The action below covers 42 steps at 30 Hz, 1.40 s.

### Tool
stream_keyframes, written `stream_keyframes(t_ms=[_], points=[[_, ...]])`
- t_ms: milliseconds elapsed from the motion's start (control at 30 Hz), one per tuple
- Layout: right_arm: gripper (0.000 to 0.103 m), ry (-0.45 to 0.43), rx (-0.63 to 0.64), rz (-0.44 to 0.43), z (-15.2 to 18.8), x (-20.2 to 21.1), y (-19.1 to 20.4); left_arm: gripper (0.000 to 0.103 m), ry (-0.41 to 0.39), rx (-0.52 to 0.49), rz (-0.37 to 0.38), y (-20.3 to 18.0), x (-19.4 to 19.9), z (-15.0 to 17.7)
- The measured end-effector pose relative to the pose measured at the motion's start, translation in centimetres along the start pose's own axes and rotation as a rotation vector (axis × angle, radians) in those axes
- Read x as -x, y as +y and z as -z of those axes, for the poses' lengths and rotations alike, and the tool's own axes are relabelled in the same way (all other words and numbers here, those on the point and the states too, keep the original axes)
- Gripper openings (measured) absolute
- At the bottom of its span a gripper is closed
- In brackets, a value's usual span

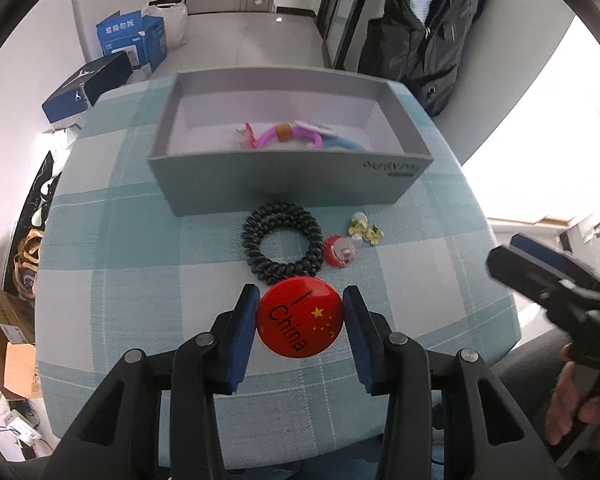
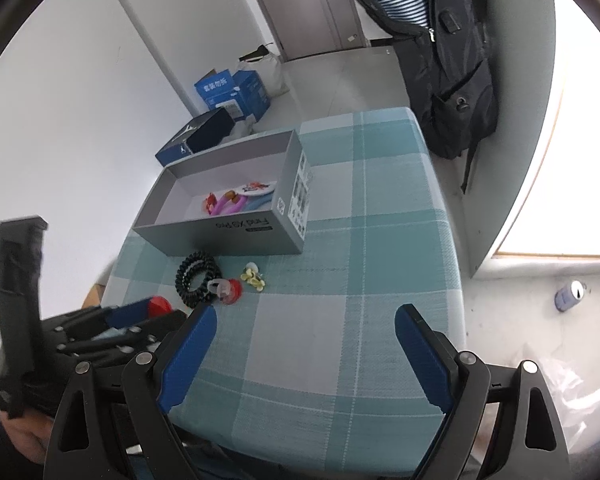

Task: Organize jewelry
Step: 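Lower the left tool onto the red China badge and close its fingers, then lift the red badge with the left tool while the right tool grasps the clear red-capped charm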

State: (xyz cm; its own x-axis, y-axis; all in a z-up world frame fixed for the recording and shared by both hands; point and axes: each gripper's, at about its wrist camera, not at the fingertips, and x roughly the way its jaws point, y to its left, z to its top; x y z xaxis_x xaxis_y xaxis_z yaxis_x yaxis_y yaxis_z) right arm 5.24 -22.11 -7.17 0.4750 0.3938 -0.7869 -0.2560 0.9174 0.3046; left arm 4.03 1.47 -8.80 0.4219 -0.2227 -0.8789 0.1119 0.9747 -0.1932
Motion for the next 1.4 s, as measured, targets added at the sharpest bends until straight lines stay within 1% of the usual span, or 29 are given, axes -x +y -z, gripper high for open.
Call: stream_keyframes(t_ms=[133,367,400,467,600,667,700,733,767,933,1100,1167,1200,1267,1333,1400], points=[[0.091,0.02,0.018,-0.017,-0.1,-1.0,0.9,0.037,-0.029,0.039,0.017,1.4,1.0,0.0],[0.089,0.069,0.055,-0.098,-0.2,-3.2,3.1,0.037,-0.054,0.134,0.039,3.9,1.7,-0.3],[0.087,0.078,0.064,-0.103,-0.2,-3.5,3.5,0.037,-0.057,0.142,0.041,4.2,1.8,-0.3],[0.077,0.095,0.078,-0.119,-0.2,-4.2,4.2,0.037,-0.063,0.163,0.051,4.9,2.1,-0.4],[0.075,0.111,0.088,-0.136,-0.3,-5.2,5.2,0.037,-0.056,0.197,0.072,5.8,2.0,-0.3],[0.074,0.117,0.09,-0.135,-0.4,-5.7,5.5,0.037,-0.038,0.201,0.086,6.0,1.6,-0.2],[0.069,0.12,0.09,-0.136,-0.4,-5.9,5.7,0.037,-0.032,0.201,0.089,6.0,1.5,-0.2],[0.061,0.127,0.086,-0.137,-0.5,-6.3,5.8,0.037,-0.025,0.198,0.093,5.9,1.3,-0.3],[0.059,0.135,0.081,-0.137,-0.6,-6.6,5.9,0.037,-0.022,0.195,0.095,6.1,1.3,-0.3],[0.059,0.137,0.061,-0.121,-1.1,-7.6,6.0,0.037,-0.025,0.201,0.117,6.8,1.7,-0.5],[0.058,0.135,0.085,-0.115,-1.2,-8.1,6.6,0.037,-0.024,0.191,0.125,6.7,1.7,-0.7],[0.05,0.137,0.088,-0.116,-1.2,-8.3,6.8,0.037,-0.022,0.19,0.125,6.7,1.6,-0.8],[0.044,0.139,0.09,-0.108,-1.2,-8.4,6.8,0.037,-0.02,0.191,0.126,6.8,1.6,-0.8],[0.041,0.134,0.095,-0.085,-1.2,-8.5,6.9,0.037,-0.018,0.195,0.13,6.9,1.5,-0.9],[0.031,0.144,0.087,-0.09,-1.2,-8.6,6.8,0.037,-0.016,0.197,0.131,6.9,1.4,-0.9],[0.028,0.142,0.088,-0.09,-1.2,-8.5,6.7,0.037,-0.016,0.2,0.136,7.0,1.4,-1.0]])
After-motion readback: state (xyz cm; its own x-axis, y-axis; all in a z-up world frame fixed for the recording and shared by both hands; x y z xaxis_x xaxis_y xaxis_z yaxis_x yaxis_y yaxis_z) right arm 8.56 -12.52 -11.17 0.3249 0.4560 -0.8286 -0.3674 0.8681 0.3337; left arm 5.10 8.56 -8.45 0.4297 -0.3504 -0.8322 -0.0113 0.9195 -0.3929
